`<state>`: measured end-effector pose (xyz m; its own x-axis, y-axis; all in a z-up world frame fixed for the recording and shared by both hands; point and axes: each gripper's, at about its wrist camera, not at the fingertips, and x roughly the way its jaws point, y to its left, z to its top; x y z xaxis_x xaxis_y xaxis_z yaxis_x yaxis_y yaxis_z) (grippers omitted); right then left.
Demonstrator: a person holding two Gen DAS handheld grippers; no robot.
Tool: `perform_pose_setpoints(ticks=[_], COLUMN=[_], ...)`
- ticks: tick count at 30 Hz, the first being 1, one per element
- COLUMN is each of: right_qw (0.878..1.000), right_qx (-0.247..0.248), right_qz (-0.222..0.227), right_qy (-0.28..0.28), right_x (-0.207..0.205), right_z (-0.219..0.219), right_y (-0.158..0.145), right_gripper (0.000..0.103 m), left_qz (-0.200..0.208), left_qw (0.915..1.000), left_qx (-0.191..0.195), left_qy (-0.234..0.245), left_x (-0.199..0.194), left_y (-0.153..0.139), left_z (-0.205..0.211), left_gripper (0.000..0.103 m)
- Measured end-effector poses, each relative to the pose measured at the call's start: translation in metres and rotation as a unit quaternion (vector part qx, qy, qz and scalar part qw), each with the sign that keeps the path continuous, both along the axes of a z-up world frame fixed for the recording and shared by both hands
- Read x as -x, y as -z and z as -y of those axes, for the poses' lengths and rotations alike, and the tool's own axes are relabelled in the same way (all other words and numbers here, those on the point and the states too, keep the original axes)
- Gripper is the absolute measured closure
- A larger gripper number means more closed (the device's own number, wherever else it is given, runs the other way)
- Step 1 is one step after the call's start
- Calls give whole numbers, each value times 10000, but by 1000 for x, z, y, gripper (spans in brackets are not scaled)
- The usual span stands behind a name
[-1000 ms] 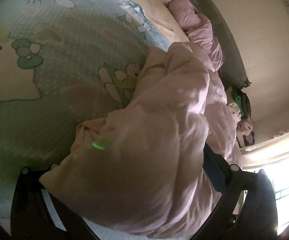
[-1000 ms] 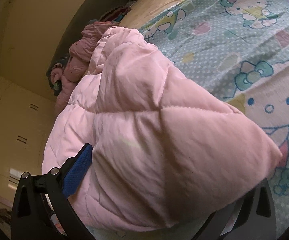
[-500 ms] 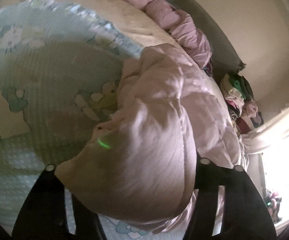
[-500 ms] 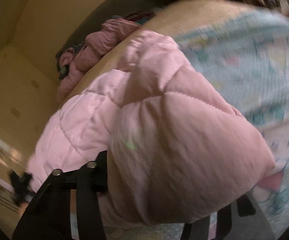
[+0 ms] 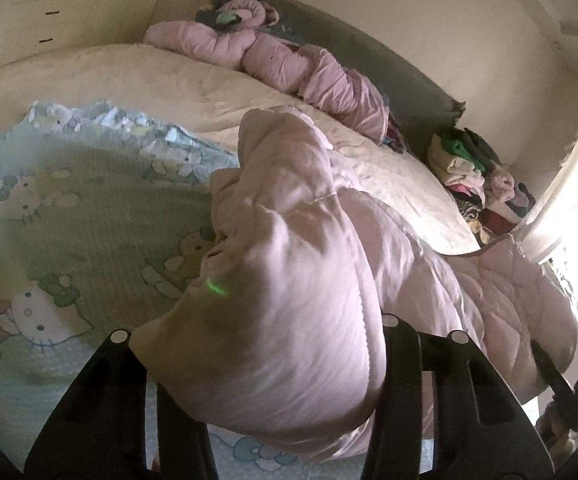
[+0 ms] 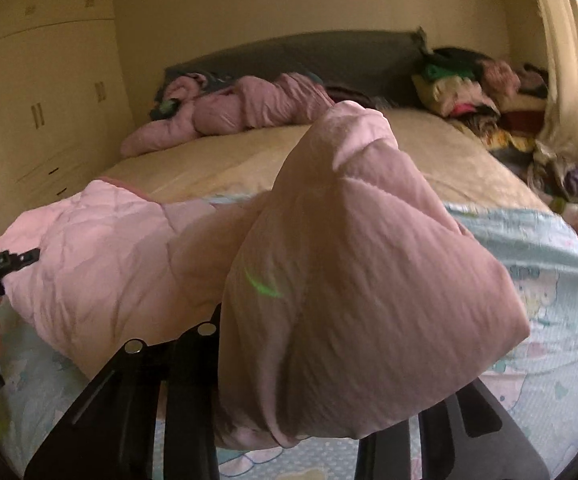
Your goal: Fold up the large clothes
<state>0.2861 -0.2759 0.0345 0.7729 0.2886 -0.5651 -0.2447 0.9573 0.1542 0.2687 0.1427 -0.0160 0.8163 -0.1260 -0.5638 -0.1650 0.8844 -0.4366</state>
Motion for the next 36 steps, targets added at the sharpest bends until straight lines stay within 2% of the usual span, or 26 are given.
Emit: perform_pose_setpoints(ticks=[4,10,15,19,21,23,27,30,33,34,36], right_qw=[9997,9989,9991,9996,9985,9941,9835,9761,9579,9463,9386], right_qx=[6,30,-81,-272,-424,-708,-1157,-1379,-1850,-2086,-2285], right_qz=[179,365,283,-1,-285,-664,-1137,-1367,-1766,-1988,-2058], right_qy=[-150,-281,-303,-41,194,478,802,978,1305,1466,1562], right_x=[16,43,67,80,83,81,79,77,77,77,80], right_z=[-3,0,7,18,24,36,50,53,67,75,80], right_y=[-10,-19,-17,-2,10,26,48,60,80,91,94], right_gripper=[74,74,74,74,73,72,68,61,35,25,21], left_qz=[182,284,306,214,146,99,-17,-98,-178,-184,-219], left_qw=[9997,9995,9993,9995,9996,9997,9999,9999,9998,9998,9996], left_qx=[-130,-108,-151,-216,-232,-201,-151,-76,27,88,182], left_qy=[50,93,128,120,75,20,-33,-41,-40,-40,-24], left_x=[14,40,69,85,91,95,99,100,100,102,104], left_y=[-11,-19,-16,-6,3,12,26,35,46,50,55], left_z=[3,2,-1,-1,-3,-5,-10,-16,-21,-24,-26], left_gripper=[68,68,68,68,68,67,65,62,55,50,46])
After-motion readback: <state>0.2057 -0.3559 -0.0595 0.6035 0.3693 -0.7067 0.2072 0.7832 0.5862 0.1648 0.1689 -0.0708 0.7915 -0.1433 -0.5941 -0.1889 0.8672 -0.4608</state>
